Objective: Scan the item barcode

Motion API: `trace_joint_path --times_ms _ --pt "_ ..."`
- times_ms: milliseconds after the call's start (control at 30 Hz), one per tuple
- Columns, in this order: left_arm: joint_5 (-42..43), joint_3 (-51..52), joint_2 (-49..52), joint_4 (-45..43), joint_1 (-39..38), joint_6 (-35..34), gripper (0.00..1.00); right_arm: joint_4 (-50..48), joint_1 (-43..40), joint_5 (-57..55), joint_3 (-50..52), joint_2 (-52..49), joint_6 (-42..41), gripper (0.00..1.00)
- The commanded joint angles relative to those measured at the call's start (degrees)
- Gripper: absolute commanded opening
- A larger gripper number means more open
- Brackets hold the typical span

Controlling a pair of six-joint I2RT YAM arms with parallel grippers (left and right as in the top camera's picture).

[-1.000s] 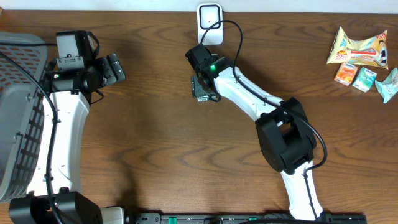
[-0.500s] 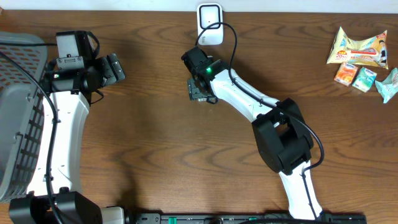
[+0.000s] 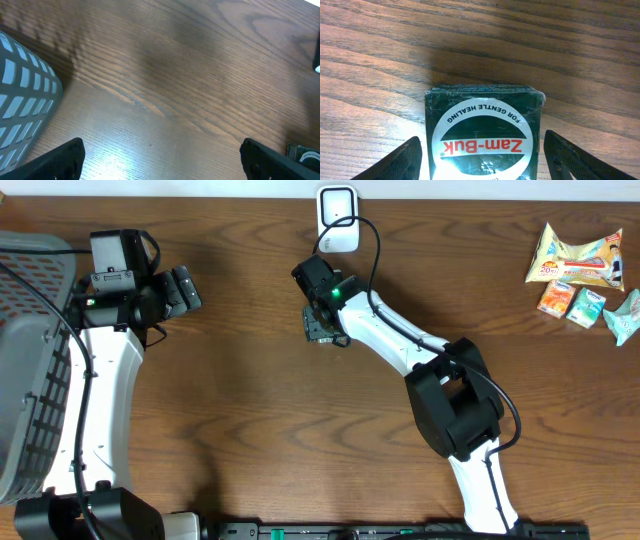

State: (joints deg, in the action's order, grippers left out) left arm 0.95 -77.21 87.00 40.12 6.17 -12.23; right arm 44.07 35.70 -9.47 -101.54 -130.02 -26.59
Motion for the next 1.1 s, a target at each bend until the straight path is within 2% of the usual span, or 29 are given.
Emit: trace_joint_path --times_ms 0,233,400,767,1067 --pt "-0.37 0.28 0.28 0.15 0.2 -0.48 0.97 -0.04 0.28 -1.36 0.15 -2.1 0.52 0.71" --pt "-0.35 0.28 0.28 0.15 0.2 -0.48 0.98 0.0 0.68 -1.33 0.15 -2.47 0.52 0.67" --pt "-0.37 0.28 0.28 0.15 0.2 -0.48 0.98 0.13 0.37 0.11 0.13 -2.4 0.48 0.59" --pt "-0.37 0.28 0.28 0.15 0.2 -0.48 0.97 0.31 -1.86 8.07 -0.2 -1.16 0.48 0.6" --pt "-0.37 0.28 0.28 0.15 0.2 -0.48 0.98 0.31 -6.05 21.38 -0.48 2.08 0.31 0.58"
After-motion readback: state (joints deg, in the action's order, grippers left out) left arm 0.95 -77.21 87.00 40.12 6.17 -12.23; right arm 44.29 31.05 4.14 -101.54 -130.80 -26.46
